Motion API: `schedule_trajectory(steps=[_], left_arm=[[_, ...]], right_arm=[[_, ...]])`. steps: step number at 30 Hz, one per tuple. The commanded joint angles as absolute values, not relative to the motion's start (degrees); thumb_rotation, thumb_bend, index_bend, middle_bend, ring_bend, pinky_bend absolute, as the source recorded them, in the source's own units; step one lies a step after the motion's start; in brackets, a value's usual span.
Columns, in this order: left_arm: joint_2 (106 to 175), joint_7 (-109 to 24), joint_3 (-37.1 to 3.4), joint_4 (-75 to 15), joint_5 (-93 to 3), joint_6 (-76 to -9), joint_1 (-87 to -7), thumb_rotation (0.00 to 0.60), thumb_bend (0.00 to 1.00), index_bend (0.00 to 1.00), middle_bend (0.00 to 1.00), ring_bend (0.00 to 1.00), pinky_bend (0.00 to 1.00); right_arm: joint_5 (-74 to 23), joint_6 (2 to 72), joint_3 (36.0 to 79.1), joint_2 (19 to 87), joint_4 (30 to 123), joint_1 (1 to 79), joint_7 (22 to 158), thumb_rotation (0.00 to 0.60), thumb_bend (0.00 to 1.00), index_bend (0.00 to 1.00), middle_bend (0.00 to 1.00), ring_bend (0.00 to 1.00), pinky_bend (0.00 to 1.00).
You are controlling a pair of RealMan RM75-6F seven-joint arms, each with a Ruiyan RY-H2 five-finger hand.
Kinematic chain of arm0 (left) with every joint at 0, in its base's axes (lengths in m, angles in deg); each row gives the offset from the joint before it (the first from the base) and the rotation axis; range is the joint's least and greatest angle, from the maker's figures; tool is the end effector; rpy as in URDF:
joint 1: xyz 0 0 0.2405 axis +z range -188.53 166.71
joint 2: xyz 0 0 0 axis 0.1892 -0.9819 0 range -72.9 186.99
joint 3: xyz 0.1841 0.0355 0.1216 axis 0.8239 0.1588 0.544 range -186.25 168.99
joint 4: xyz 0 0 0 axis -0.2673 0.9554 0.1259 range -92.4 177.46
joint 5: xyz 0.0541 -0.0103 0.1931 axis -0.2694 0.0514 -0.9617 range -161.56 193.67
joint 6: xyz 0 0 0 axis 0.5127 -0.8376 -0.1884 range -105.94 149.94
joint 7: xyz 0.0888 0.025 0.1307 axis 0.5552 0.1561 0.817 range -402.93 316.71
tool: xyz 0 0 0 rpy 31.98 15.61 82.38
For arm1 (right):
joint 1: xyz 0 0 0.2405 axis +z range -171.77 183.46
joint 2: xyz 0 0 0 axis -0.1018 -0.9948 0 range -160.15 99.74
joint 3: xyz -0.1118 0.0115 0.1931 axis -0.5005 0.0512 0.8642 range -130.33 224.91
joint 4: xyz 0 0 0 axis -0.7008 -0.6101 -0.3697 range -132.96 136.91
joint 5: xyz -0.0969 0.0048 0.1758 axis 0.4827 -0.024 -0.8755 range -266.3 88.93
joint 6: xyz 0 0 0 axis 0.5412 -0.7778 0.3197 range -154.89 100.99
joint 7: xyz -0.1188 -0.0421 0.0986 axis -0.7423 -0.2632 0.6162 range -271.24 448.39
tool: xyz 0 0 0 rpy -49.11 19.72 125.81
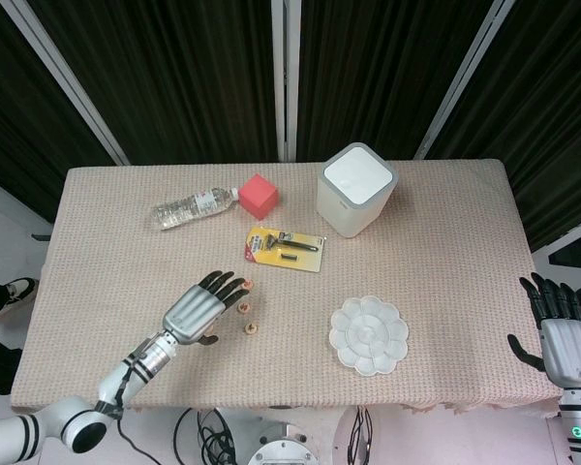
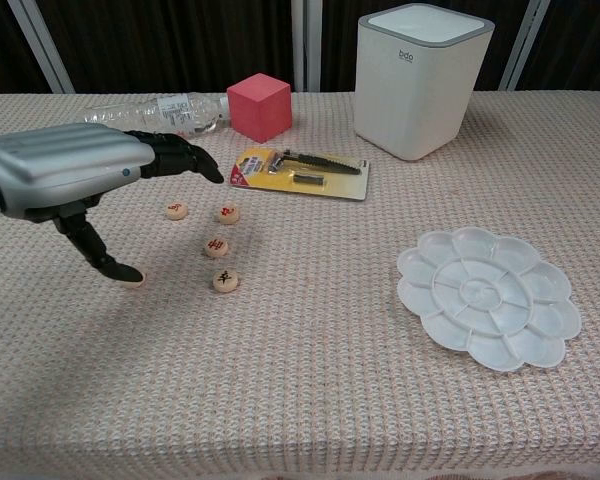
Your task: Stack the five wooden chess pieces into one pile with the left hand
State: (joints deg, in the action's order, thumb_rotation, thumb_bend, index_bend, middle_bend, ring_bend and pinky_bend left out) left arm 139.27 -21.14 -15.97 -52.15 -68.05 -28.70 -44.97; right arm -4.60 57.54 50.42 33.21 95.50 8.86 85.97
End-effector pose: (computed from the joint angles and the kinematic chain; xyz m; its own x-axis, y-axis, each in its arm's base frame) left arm -0.1153 0.2721 -0.0123 0.5913 0.2316 0.7725 0.7055 -0.6126 -0.3563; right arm -0.2862 -0.1853 0.1560 0.4256 -0.0234 0.9046 -0.9032 0.0500 0.4262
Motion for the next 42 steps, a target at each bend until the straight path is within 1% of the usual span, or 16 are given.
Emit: schedule_trajectory(steps=[1,5,10,14,18,24,35,42], left_arm=[[142.8,-24.0,-16.8,-47.4,-67.1,-27.3,-47.4,0.600,0.10,0.22,0.07,0.00,0.06],[145.1,-27.7,-16.6,-42.9,-67.6,-26.5,-49.2,0.600,0.13,0.27,0.07,0.00,0.05],[147.1,-31.3,-16.2,-39.5,-67.3,-25.6,-50.9,0.600,0.14,0.28,0.07,0.00,0.04],[148.6,-33.1,-15.9,-36.9,-67.7,-25.0,-52.4,0.600,0.20,0.30,0.07,0.00,0.04],[149.6,-34.0,-15.2,-34.6,-68.1,-24.4,-53.6,0.600,0.21,0.33,0.07,0.00,0.04],[151.4,-36.3,-14.3,-32.1,-69.2,-26.3,-54.0,0.600,0.22,0.39,0.07,0.00,0.04],[153.0,-36.9,-13.4,-28.6,-69.4,-27.4,-55.0,0.600,0.24,0.41,0.07,0.00,0.04],[153.1,-36.4,-13.0,-28.0,-68.8,-27.1,-55.5,0.600,0.29,0.45,0.08,0.00,0.04]], right_arm=[[-4.6,57.9,50.4,32.9,95.5,8.6,86.4,0.600,0.23,0.00,0.00,0.00,0.00],[-4.6,58.1,50.4,32.6,95.3,8.3,86.9,0.600,0.23,0.00,0.00,0.00,0.00],[-5.0,58.0,50.7,32.5,94.9,8.3,87.4,0.600,0.23,0.00,0.00,0.00,0.00],[-5.4,57.5,50.8,32.6,94.5,8.4,87.7,0.600,0.23,0.00,0.00,0.00,0.00],[-5.6,57.3,50.9,32.6,94.3,8.4,87.9,0.600,0.23,0.00,0.00,0.00,0.00],[-5.8,57.4,51.0,32.5,94.0,8.3,88.3,0.600,0.23,0.00,0.00,0.00,0.00],[-5.4,57.8,50.9,32.9,92.9,8.0,89.1,0.600,0.23,0.00,0.00,0.00,0.00],[-5.4,57.5,51.0,33.1,92.5,8.2,89.2,0.600,0.23,0.00,0.00,0.00,0.00]])
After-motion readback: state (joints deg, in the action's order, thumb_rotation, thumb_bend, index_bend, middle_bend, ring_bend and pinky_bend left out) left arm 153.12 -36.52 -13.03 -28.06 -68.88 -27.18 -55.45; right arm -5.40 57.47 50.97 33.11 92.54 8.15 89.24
